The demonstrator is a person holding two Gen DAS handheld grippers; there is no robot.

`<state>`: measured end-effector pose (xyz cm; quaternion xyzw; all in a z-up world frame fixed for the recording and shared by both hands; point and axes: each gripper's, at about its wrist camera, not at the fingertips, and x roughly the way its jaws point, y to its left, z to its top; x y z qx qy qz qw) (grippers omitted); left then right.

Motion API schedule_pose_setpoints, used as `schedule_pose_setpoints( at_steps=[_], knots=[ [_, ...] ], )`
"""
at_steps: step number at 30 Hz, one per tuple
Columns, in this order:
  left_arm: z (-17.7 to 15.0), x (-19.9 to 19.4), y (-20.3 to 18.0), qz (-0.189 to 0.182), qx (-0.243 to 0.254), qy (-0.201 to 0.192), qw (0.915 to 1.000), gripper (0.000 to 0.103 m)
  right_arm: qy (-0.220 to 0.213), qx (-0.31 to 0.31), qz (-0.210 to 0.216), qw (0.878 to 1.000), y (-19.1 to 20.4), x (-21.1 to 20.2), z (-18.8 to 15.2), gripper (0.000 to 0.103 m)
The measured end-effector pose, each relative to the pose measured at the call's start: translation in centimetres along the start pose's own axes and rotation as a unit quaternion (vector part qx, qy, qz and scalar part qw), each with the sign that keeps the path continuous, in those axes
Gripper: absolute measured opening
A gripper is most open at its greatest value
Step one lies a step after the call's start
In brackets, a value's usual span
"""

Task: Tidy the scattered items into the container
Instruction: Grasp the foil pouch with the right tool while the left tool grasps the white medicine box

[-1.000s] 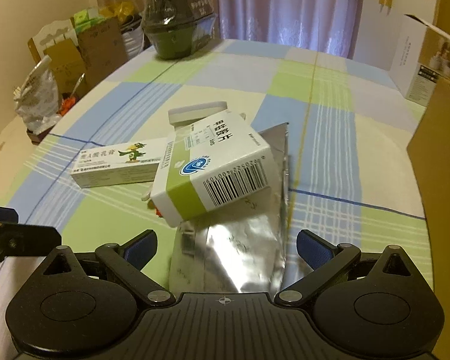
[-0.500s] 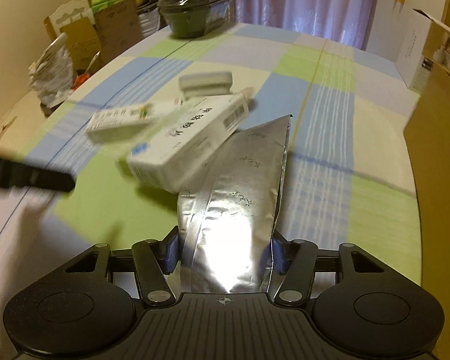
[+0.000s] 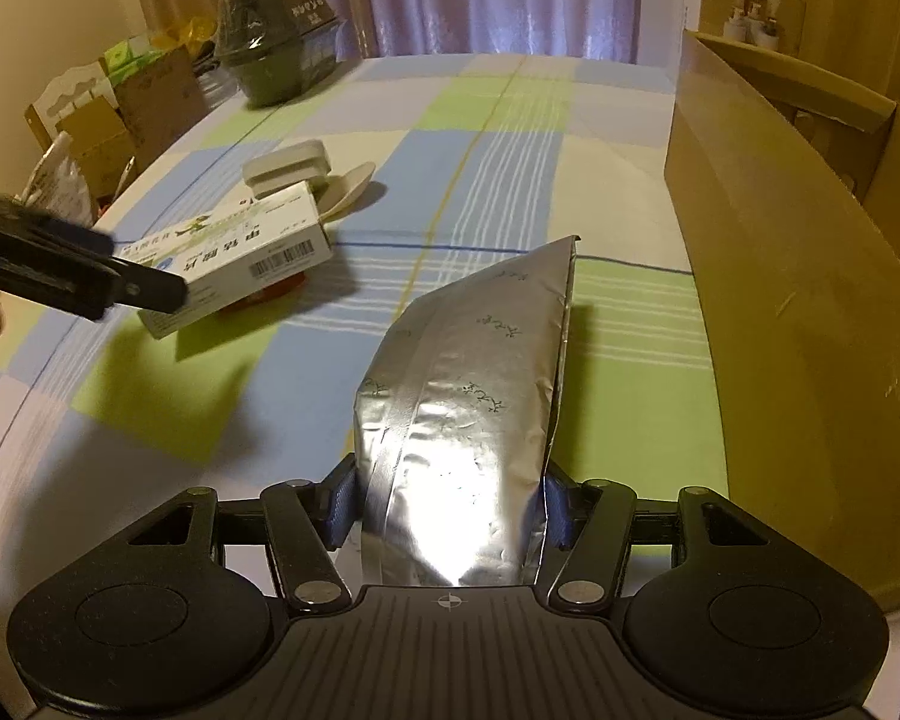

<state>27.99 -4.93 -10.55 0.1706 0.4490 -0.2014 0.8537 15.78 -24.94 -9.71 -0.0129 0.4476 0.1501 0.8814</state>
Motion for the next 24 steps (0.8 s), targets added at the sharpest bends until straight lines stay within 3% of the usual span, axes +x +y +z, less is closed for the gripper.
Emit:
schedule_pose_setpoints(
  at_steps=[2,5,7,8,13,21,23,24],
  knots=[
    [0.7,1.3,0.1,-0.015,0.035,-0.001,0.9993,0.094,-0.006,0.005,-0.001,1.000,-0.3,0.1,-0.1,0.073],
    [1.4,3.1,0.3,-0.032,0.061,0.007,0.9976,0.093,-0.011,0.012,0.003,1.000,-0.5,0.1,-0.3,0.073],
    [1.8,3.9,0.3,-0.045,0.070,0.015,0.9964,0.088,-0.012,0.015,0.004,1.000,-0.5,0.2,-0.3,0.073],
    [1.9,4.1,0.3,-0.050,0.070,0.021,0.9961,0.080,-0.013,0.017,0.005,1.000,-0.5,0.2,-0.3,0.073],
    [1.2,3.5,-0.3,-0.061,0.057,0.043,0.9955,0.072,-0.008,0.022,0.009,1.000,-0.5,0.3,-0.2,0.072],
    [-4.5,-1.4,-4.3,-0.087,0.001,0.088,0.9923,0.071,-0.007,0.015,0.016,1.000,0.2,-1.3,-0.5,0.073],
    [-5.6,-1.9,-5.2,-0.092,0.002,0.093,0.9914,0.076,-0.009,0.004,0.006,1.000,0.5,-1.5,-0.7,0.073],
    [-6.0,-1.9,-5.5,-0.092,-0.001,0.093,0.9914,0.078,-0.008,0.002,0.001,1.000,0.6,-1.4,-0.7,0.089]
  ],
)
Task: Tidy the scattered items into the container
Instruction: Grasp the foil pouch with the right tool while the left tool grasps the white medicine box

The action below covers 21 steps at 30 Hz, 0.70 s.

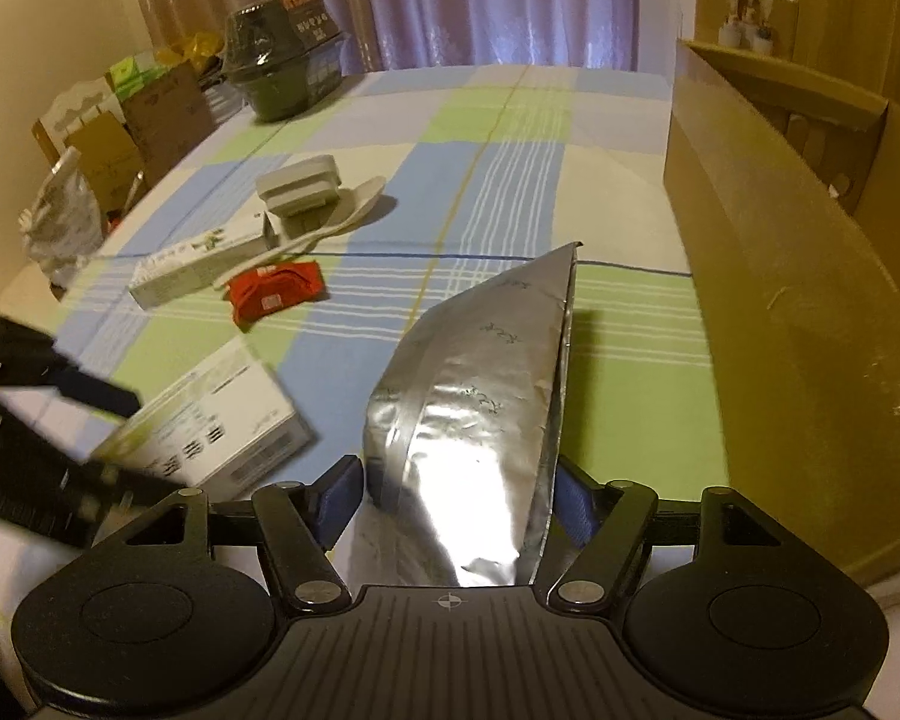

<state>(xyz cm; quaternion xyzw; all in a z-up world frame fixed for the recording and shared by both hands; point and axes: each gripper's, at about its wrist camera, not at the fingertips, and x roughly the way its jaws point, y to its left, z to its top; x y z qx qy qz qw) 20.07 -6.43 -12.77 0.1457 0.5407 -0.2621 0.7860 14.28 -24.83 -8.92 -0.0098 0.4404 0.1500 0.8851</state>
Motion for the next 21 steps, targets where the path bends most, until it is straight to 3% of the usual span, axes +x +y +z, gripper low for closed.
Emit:
schedule_pose_setpoints(
  at_steps=[1,2,10,13,14,16,21],
  knots=[
    [-0.3,0.1,-0.1,0.000,-0.002,0.000,1.0000,0.078,-0.001,0.001,-0.004,1.000,0.0,0.0,0.0,0.099],
    [-0.4,0.1,-0.2,0.003,-0.002,0.000,1.0000,0.078,-0.007,0.003,-0.006,1.000,0.0,-0.1,0.1,0.103],
    [1.4,0.9,0.2,0.009,0.011,-0.011,0.9998,0.078,-0.001,0.018,-0.006,1.000,-0.2,1.3,2.0,0.103],
    [2.1,1.9,-0.1,0.011,0.024,0.002,0.9996,0.074,0.010,0.020,-0.005,1.000,-0.2,2.0,2.5,0.103],
    [2.2,2.1,-0.3,0.011,0.029,0.007,0.9995,0.067,0.012,0.020,-0.004,1.000,-0.2,2.2,2.6,0.103],
    [2.1,2.3,-0.4,0.009,0.034,0.012,0.9993,0.067,0.017,0.018,-0.004,1.000,-0.1,2.5,2.8,0.103],
    [1.1,1.1,0.5,0.013,-0.001,0.002,0.9999,0.067,0.028,0.019,-0.003,0.999,0.1,3.4,3.5,0.103]
  ],
)
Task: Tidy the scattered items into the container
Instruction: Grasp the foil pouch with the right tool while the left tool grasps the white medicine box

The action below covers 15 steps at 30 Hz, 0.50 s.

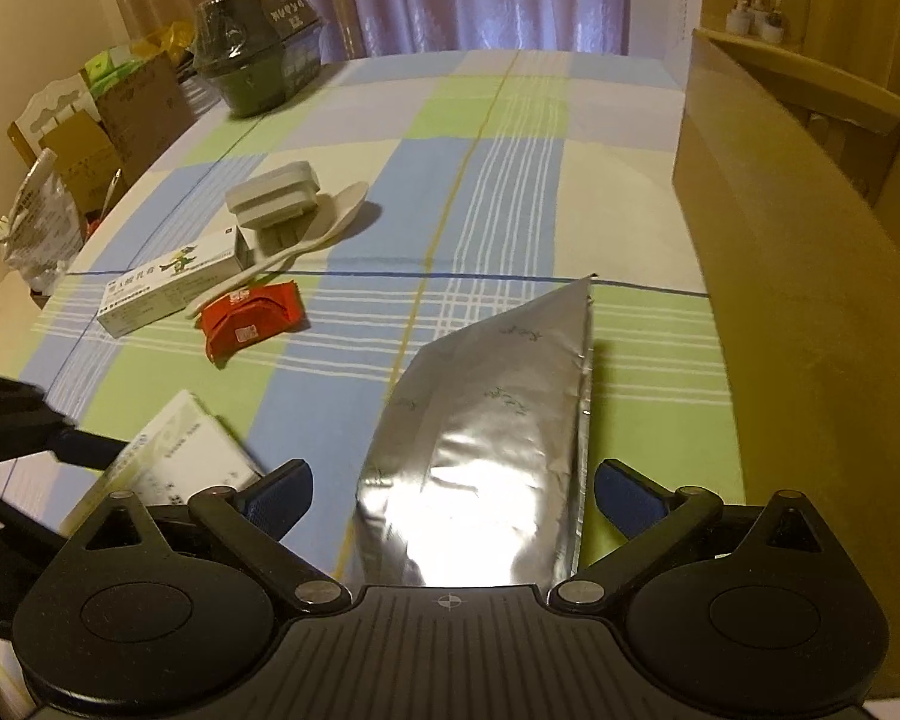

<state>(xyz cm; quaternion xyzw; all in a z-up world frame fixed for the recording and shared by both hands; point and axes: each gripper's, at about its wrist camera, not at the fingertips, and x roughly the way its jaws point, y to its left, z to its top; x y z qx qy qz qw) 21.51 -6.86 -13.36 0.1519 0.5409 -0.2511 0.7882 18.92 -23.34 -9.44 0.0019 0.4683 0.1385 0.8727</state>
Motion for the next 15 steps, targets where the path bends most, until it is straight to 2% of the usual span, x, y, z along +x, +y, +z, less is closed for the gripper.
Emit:
schedule_pose_setpoints(
  at_steps=[4,5,6,9,15],
  knots=[
    [-0.8,-1.1,1.2,0.004,-0.033,-0.009,0.9994,0.067,0.021,-0.005,-0.021,1.000,0.5,1.1,0.5,0.103],
    [-1.0,-1.3,1.4,0.004,-0.039,-0.010,0.9992,0.067,0.029,-0.009,-0.030,0.999,0.7,1.3,0.6,0.094],
    [-1.2,-1.5,1.5,0.004,-0.044,-0.010,0.9990,0.067,0.035,-0.011,-0.035,0.999,0.7,1.4,0.6,0.069],
    [-1.7,-1.9,1.6,0.004,-0.055,-0.012,0.9984,0.067,0.036,-0.009,-0.038,0.999,0.6,1.0,0.3,0.067],
    [-2.2,-2.8,1.0,-0.001,-0.072,-0.018,0.9973,0.067,0.010,-0.003,-0.032,0.999,0.6,-2.2,-0.3,0.066]
  ],
)
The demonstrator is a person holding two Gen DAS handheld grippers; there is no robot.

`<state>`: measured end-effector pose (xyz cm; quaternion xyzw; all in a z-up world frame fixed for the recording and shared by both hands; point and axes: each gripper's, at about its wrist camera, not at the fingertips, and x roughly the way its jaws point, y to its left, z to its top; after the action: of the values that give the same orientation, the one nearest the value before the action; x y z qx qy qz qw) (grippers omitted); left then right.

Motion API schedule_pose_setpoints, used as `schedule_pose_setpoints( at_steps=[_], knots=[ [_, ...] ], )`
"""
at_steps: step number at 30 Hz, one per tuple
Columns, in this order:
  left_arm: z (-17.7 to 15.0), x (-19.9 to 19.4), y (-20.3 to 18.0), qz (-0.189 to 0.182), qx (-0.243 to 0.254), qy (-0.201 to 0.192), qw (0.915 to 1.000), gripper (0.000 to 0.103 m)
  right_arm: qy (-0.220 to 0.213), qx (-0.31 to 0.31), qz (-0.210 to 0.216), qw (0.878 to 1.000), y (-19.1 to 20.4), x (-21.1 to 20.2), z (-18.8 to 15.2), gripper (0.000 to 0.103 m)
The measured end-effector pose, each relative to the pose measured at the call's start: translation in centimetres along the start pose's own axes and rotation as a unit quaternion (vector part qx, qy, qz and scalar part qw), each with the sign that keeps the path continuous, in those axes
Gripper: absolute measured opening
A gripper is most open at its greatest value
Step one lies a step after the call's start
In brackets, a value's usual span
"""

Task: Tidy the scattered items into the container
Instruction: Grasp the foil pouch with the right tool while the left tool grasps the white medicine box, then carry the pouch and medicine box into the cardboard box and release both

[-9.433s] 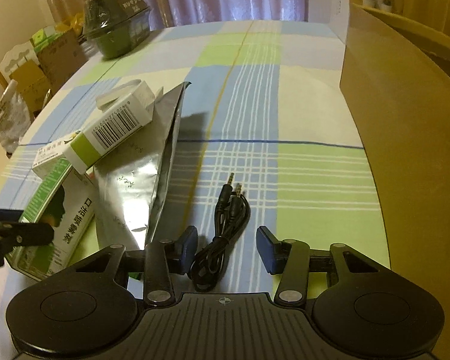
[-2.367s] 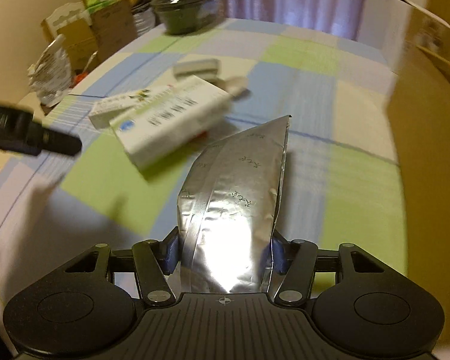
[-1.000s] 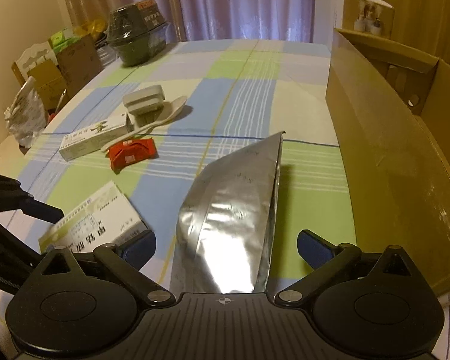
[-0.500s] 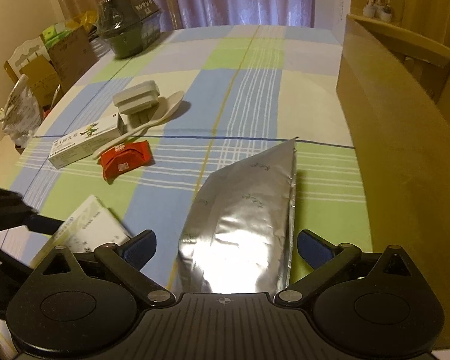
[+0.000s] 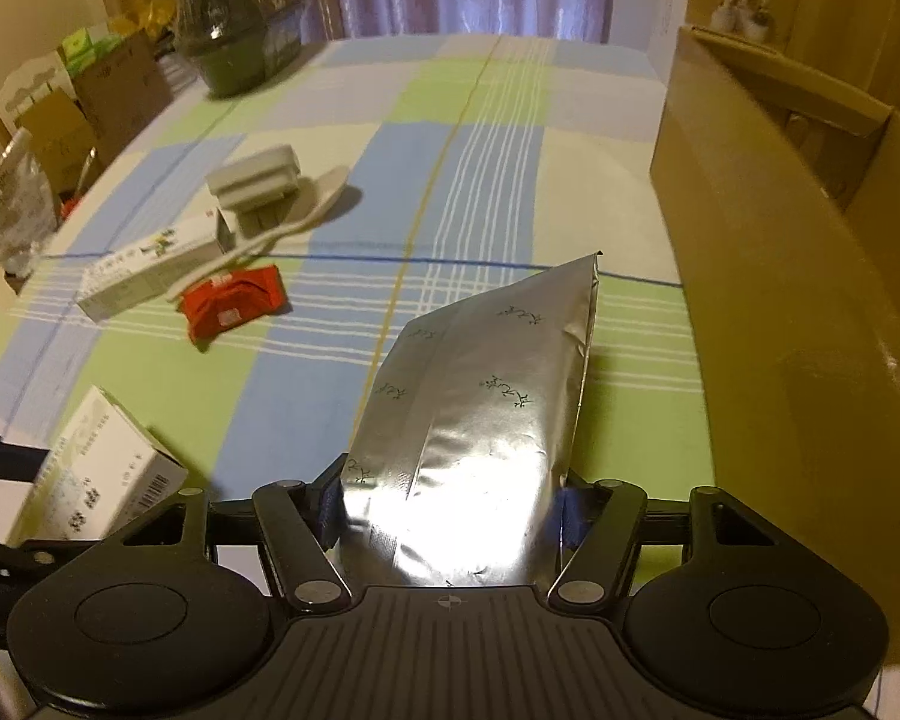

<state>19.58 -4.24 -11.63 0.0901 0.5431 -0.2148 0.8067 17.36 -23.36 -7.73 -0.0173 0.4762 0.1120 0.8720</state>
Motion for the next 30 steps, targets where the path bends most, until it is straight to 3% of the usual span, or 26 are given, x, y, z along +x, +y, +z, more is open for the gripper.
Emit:
schedule_pose_setpoints(
  at_steps=[23,30],
  knots=[
    [-2.9,-8.6,-4.4,-0.013,-0.055,-0.048,0.9972,0.067,-0.067,0.000,0.022,0.998,1.0,-12.1,-2.2,0.067],
    [-3.5,-10.4,-6.4,-0.013,-0.050,-0.061,0.9968,0.067,-0.083,0.007,0.022,0.996,0.5,-14.4,-3.0,0.067]
  ],
)
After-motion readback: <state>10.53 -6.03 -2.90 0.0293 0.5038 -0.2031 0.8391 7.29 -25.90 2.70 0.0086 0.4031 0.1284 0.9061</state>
